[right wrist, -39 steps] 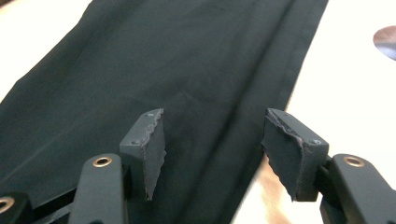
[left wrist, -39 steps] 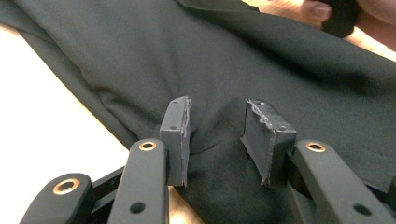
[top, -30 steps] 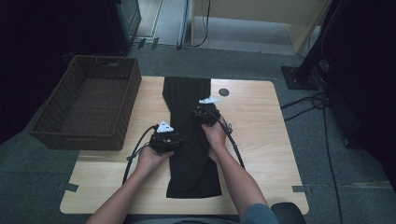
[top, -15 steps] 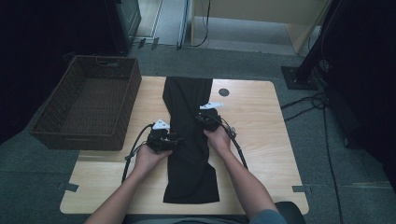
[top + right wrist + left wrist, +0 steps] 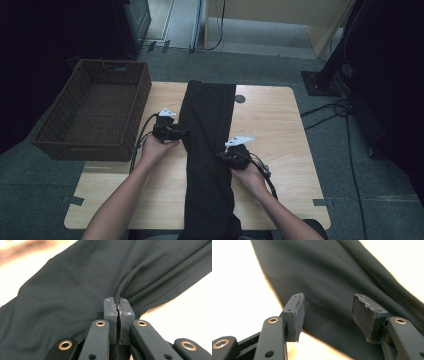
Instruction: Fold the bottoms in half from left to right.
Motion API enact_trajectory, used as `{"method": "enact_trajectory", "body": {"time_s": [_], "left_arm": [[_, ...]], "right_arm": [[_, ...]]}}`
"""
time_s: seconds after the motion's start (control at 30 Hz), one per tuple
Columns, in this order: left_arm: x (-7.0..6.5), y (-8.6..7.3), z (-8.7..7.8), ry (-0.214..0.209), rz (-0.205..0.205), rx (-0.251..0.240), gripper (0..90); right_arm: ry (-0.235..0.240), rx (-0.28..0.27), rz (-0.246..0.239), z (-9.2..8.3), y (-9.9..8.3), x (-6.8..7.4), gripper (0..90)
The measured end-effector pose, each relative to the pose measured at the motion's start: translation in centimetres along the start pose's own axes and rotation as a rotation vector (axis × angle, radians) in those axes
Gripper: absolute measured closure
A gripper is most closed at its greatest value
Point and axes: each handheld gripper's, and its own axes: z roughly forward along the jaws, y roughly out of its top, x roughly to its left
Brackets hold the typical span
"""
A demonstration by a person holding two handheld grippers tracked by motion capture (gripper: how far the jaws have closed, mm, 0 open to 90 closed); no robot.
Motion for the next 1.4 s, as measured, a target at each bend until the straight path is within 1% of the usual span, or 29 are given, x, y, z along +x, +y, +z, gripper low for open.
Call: {"method": "enact_trajectory", "body": {"time_s": [0.1,0.17,0.27,0.3,0.33,0.4,0.43,0.47,0.5,0.53,0.57,0.6,0.67,0.7,0.77,0.87,0.9,0.93,0.97,1.0,1.03,1.07,1.1,1.13,1.2,1.27,1.33,1.37,1.4], "left_arm": [[0.7,1.0,0.9,0.018,-0.009,0.007,42.1],[1.0,1.7,1.3,0.036,-0.003,0.011,41.8],[1.5,2.7,1.9,0.065,-0.003,0.013,41.1],[1.6,2.9,2.1,0.077,-0.004,-0.019,41.0],[1.7,3.0,2.2,0.087,-0.004,-0.034,41.2],[2.1,3.5,2.9,0.076,-0.035,-0.003,40.3],[2.2,3.5,3.3,0.069,-0.041,-0.005,40.2],[2.1,3.5,3.5,0.081,-0.028,-0.01,41.1],[2.0,3.5,3.8,0.104,-0.01,-0.011,41.8],[2.0,3.4,4.1,0.108,-0.011,-0.006,41.9],[2.1,3.3,4.4,0.102,-0.024,0.012,41.5],[2.1,3.3,4.8,0.097,-0.024,0.025,40.5],[1.8,3.3,5.0,0.113,-0.001,0.02,41.0],[1.6,3.3,5.1,0.105,0.006,0.019,41.6],[1.2,3.3,5.3,0.104,0.037,0.02,47.7],[0.6,3.4,5.6,0.07,0.063,0.041,71.3],[0.4,3.3,5.6,0.05,0.065,0.047,81.9],[0.2,3.3,5.6,0.041,0.059,0.045,86.8],[0.1,3.2,5.5,0.024,0.052,0.036,88.0],[0.1,3.2,5.4,-0.005,0.031,0.036,88.5],[0.0,3.0,5.3,-0.018,0.026,0.04,88.8],[-0.3,2.8,5.0,-0.028,0.033,0.048,88.9],[-0.5,2.6,4.8,-0.039,0.041,0.042,89.0],[-0.8,2.3,4.3,-0.049,0.049,0.036,89.1],[-1.5,1.4,3.2,-0.075,0.061,0.026,89.1],[-2.2,0.5,2.2,-0.098,0.084,0.028,89.1],[-3.0,-0.5,1.0,-0.113,0.113,0.036,89.1],[-3.3,-1.0,0.5,-0.121,0.12,0.038,89.1],[-3.5,-1.6,-0.1,-0.126,0.138,0.048,89.1]], "right_arm": [[0.018,0.009,-0.005,-0.8,-1.0,0.6,87.6],[0.022,0.007,-0.02,-1.2,-1.6,1.1,87.5],[0.027,-0.009,0.004,-1.6,-2.3,1.4,87.5],[0.027,-0.013,0.008,-1.6,-2.5,1.5,87.5],[0.031,-0.013,0.012,-1.7,-2.8,1.6,87.5],[0.034,-0.017,0.018,-1.9,-3.1,1.9,87.5],[0.034,-0.019,0.021,-2.0,-3.2,2.0,87.5],[0.043,-0.021,0.022,-2.1,-3.4,2.2,87.5],[0.044,-0.023,0.017,-2.2,-3.5,2.3,87.5],[0.046,-0.02,0.016,-2.3,-3.7,2.5,87.5],[0.048,-0.021,0.021,-2.5,-3.8,2.6,87.5],[0.043,-0.02,0.018,-2.6,-4.0,2.7,87.5],[0.032,-0.02,0.034,-3.0,-4.2,3.0,87.5],[0.032,-0.024,0.034,-3.2,-4.3,3.1,87.5],[0.028,-0.029,0.037,-3.4,-4.5,3.3,87.4],[0.019,-0.03,0.036,-3.3,-4.5,3.3,87.1],[0.018,-0.03,0.033,-3.3,-4.5,3.3,86.9],[0.019,-0.029,0.033,-3.2,-4.5,3.3,86.7],[0.019,-0.031,0.028,-3.2,-4.5,3.3,86.2],[0.016,-0.035,0.023,-3.1,-4.5,3.2,85.3],[0.016,-0.035,0.025,-3.1,-4.5,3.1,83.2],[0.017,-0.036,0.025,-3.1,-4.4,3.0,78.1],[0.016,-0.047,0.026,-3.1,-4.4,2.8,69.9],[0.001,-0.066,0.031,-3.3,-4.2,2.5,63.8],[-0.024,-0.119,0.032,-3.8,-3.9,1.9,59.3],[-0.07,-0.187,0.026,-4.3,-3.4,1.1,54.7],[-0.101,-0.222,0.038,-4.6,-2.7,0.1,50.9],[-0.115,-0.23,0.043,-4.7,-2.3,-0.4,49.9],[-0.135,-0.239,0.046,-4.6,-1.9,-0.9,49.8]]}}
